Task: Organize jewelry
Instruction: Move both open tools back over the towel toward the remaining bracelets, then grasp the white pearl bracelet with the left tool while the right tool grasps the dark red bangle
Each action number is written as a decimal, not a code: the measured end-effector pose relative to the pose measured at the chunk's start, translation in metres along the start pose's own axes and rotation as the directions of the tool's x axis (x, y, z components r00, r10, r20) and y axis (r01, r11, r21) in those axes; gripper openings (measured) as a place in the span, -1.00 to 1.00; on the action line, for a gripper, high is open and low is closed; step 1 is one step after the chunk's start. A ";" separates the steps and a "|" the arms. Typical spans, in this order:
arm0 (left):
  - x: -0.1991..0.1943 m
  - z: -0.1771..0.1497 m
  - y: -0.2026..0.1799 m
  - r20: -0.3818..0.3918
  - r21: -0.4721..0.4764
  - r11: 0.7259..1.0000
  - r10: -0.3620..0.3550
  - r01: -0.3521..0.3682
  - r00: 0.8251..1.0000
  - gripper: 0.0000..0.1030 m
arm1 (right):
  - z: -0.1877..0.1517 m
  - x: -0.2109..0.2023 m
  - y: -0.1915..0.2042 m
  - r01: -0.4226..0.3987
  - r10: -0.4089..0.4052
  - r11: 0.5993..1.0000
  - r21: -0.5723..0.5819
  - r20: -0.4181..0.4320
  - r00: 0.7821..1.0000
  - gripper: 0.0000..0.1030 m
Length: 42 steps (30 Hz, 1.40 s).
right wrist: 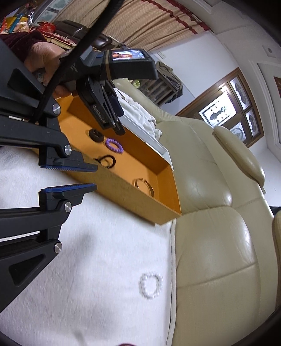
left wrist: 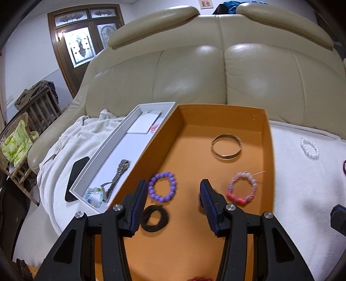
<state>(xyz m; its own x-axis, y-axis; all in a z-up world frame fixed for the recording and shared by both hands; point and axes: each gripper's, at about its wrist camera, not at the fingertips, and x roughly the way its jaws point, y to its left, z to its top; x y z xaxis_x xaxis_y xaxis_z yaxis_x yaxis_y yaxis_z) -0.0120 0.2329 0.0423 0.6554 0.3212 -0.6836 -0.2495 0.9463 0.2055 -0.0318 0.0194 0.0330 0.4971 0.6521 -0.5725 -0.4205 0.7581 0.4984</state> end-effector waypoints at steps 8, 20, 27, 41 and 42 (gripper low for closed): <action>-0.012 0.007 -0.036 0.033 0.037 0.999 -0.036 0.035 0.999 0.08 | 0.009 -0.030 -0.030 0.051 -0.053 0.997 0.055 0.030 0.998 -0.73; -0.031 0.006 -0.099 0.077 0.135 0.984 -0.124 0.113 0.989 0.10 | 0.041 -0.102 -0.107 0.199 -0.230 0.954 0.222 0.121 0.966 -0.70; -0.030 0.002 -0.139 0.043 0.198 0.954 -0.237 0.224 0.971 0.22 | 0.054 -0.142 -0.182 0.294 -0.369 0.864 0.409 0.117 0.922 -0.66; 0.032 0.046 -0.206 -0.068 0.085 0.905 -0.412 0.417 0.908 0.22 | 0.054 -0.098 -0.240 0.429 -0.447 0.796 0.427 -0.062 0.892 -0.66; 0.039 0.047 -0.212 -0.087 0.087 0.903 -0.413 0.420 0.907 0.22 | 0.054 -0.096 -0.243 0.430 -0.447 0.794 0.429 -0.068 0.892 -0.66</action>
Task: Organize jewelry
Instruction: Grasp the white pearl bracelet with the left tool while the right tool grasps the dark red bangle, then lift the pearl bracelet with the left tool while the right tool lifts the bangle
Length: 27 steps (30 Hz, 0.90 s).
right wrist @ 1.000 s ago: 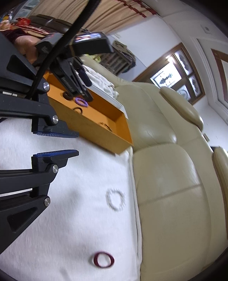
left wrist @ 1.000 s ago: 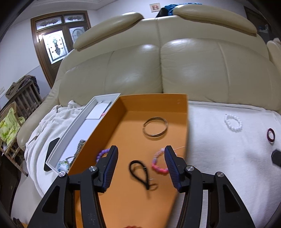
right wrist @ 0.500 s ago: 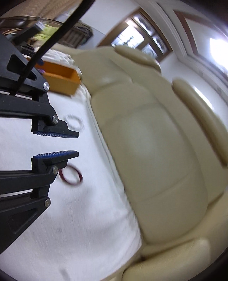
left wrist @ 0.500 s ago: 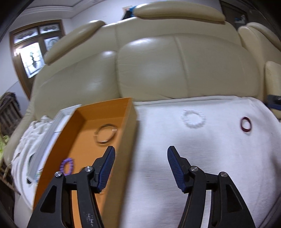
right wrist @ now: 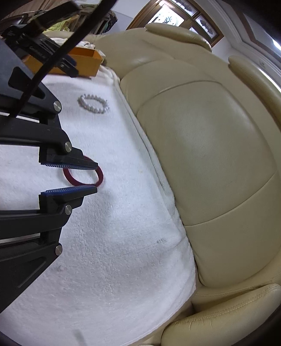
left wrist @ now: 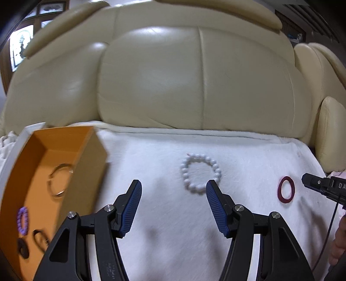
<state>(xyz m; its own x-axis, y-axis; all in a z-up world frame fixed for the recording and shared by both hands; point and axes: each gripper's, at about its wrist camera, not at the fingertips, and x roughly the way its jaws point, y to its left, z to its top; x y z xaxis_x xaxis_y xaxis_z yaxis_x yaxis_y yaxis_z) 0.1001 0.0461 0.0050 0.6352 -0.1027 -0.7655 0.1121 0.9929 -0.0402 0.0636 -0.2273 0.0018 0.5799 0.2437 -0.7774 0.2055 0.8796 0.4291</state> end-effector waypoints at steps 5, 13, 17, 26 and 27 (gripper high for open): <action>0.030 0.008 0.002 -0.050 -0.040 0.999 -0.027 0.025 0.998 0.22 | 0.000 0.014 -0.001 -0.003 0.003 1.000 0.001 -0.021 1.000 -0.66; 0.054 0.006 -0.010 -0.067 -0.007 0.997 -0.079 0.079 0.995 -0.43 | -0.006 0.035 0.003 0.036 -0.038 0.999 -0.037 -0.042 0.998 -0.66; 0.053 0.006 -0.013 -0.053 0.007 0.998 -0.063 0.063 0.997 -0.81 | -0.010 0.036 0.014 0.077 -0.079 0.989 -0.122 -0.010 0.997 -0.80; 0.014 -0.004 -0.007 -0.024 -0.005 0.999 -0.048 0.048 0.999 -0.82 | -0.011 0.009 0.031 0.009 -0.003 0.990 -0.143 0.040 0.999 -0.86; 0.003 -0.005 -0.007 -0.009 -0.001 0.999 -0.044 0.044 0.999 -0.82 | -0.012 0.005 0.033 -0.003 0.009 0.990 -0.140 0.042 0.999 -0.86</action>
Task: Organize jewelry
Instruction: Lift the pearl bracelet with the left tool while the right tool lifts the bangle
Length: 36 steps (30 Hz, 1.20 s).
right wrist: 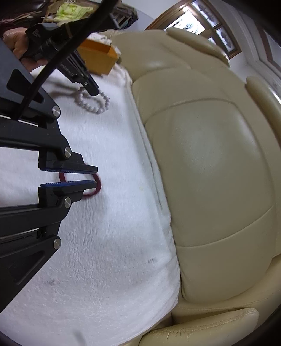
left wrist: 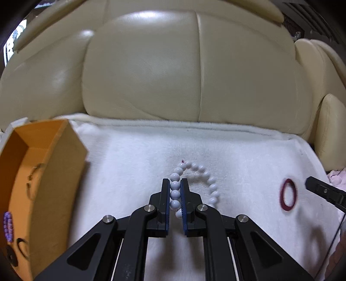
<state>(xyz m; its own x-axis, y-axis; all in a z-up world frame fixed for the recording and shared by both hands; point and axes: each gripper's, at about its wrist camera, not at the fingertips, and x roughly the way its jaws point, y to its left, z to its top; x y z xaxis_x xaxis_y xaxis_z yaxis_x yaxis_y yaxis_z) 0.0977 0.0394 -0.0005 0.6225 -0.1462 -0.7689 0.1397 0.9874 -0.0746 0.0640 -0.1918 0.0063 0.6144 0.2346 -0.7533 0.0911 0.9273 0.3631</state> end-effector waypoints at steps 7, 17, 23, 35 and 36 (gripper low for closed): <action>-0.065 -0.015 -0.002 0.080 0.070 0.997 0.010 -0.016 0.997 -0.82 | -0.006 -0.023 0.023 -0.019 0.021 0.998 -0.053 0.037 0.999 -0.86; -0.075 -0.022 0.009 0.073 0.091 0.994 -0.061 0.055 0.995 -0.82 | 0.001 0.006 -0.019 0.075 -0.072 0.995 0.070 -0.037 0.997 -0.55; -0.086 -0.020 0.013 0.097 0.098 0.993 -0.077 0.067 0.992 -0.82 | -0.002 0.036 -0.003 0.135 -0.136 0.991 -0.021 -0.054 0.989 -0.55; -0.118 -0.017 0.017 0.180 0.103 0.995 -0.036 0.018 0.983 -0.82 | -0.010 0.019 0.050 0.157 -0.144 0.969 -0.191 0.081 0.986 -0.90; -0.121 -0.017 0.018 0.187 0.102 0.995 -0.033 0.014 0.982 -0.82 | -0.010 0.014 0.056 0.136 -0.120 0.972 -0.192 0.094 0.988 -0.90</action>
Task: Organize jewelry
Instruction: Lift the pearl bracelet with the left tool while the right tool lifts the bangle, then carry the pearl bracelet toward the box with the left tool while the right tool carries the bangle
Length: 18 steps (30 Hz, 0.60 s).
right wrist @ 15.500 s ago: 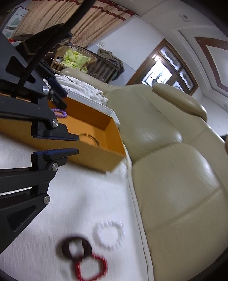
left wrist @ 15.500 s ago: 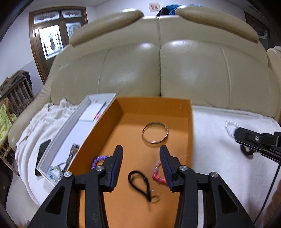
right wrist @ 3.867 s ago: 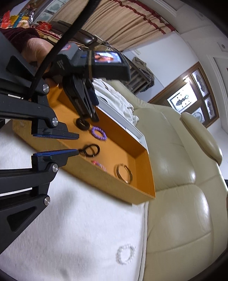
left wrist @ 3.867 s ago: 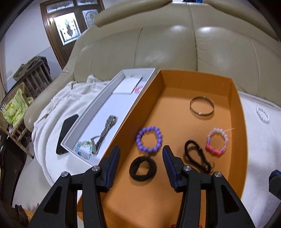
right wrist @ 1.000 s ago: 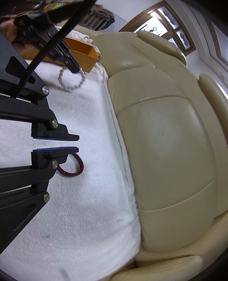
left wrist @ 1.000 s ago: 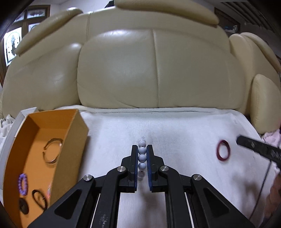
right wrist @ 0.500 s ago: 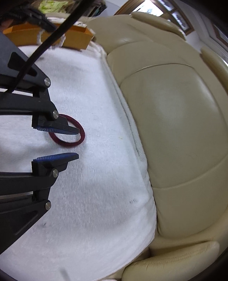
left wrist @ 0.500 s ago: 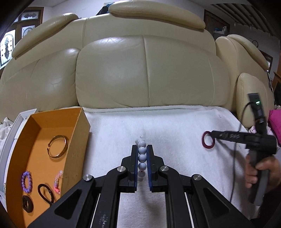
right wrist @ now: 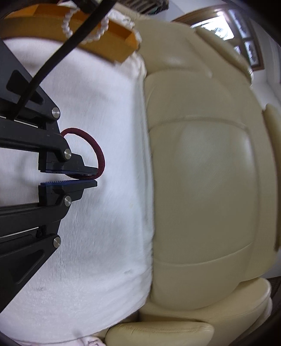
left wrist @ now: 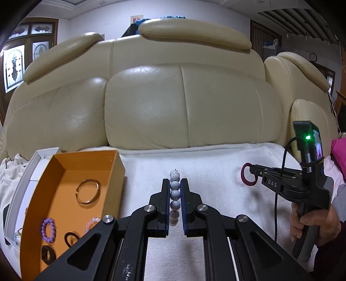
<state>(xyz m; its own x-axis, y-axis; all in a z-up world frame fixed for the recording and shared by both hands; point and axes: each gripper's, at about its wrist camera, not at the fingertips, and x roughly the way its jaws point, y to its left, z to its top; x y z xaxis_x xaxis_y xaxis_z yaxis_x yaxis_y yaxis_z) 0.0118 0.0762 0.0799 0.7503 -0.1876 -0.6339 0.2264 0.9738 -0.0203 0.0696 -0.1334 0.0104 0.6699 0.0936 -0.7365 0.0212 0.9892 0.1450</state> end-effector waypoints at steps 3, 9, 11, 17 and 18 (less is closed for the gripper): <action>-0.005 0.001 0.004 0.011 -0.005 1.000 0.007 -0.007 1.000 -0.82 | 0.004 -0.012 0.014 -0.056 0.056 0.998 -0.001 0.035 0.998 -0.90; -0.017 0.004 0.010 0.039 -0.009 0.999 0.033 -0.033 0.999 -0.82 | 0.004 -0.034 0.040 -0.130 0.130 0.991 -0.015 0.085 0.988 -0.90; -0.021 0.005 0.011 0.048 -0.010 0.999 0.040 -0.040 0.998 -0.82 | 0.003 -0.039 0.049 -0.149 0.150 0.989 -0.021 0.091 0.984 -0.90; -0.027 0.007 0.017 0.066 -0.018 0.998 0.060 -0.059 0.996 -0.82 | 0.000 -0.045 0.065 -0.180 0.183 0.983 -0.034 0.101 0.978 -0.90; -0.028 0.007 0.019 0.069 -0.020 0.998 0.065 -0.063 0.996 -0.82 | 0.000 -0.046 0.067 -0.185 0.188 0.982 -0.036 0.102 0.977 -0.90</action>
<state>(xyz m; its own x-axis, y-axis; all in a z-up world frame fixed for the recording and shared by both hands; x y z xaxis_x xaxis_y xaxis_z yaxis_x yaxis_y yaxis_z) -0.0010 0.0987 0.1024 0.8042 -0.1327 -0.5793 0.1659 0.9861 0.0045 0.0405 -0.0718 0.0537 0.7338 0.2661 -0.6251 -0.1304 0.9581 0.2549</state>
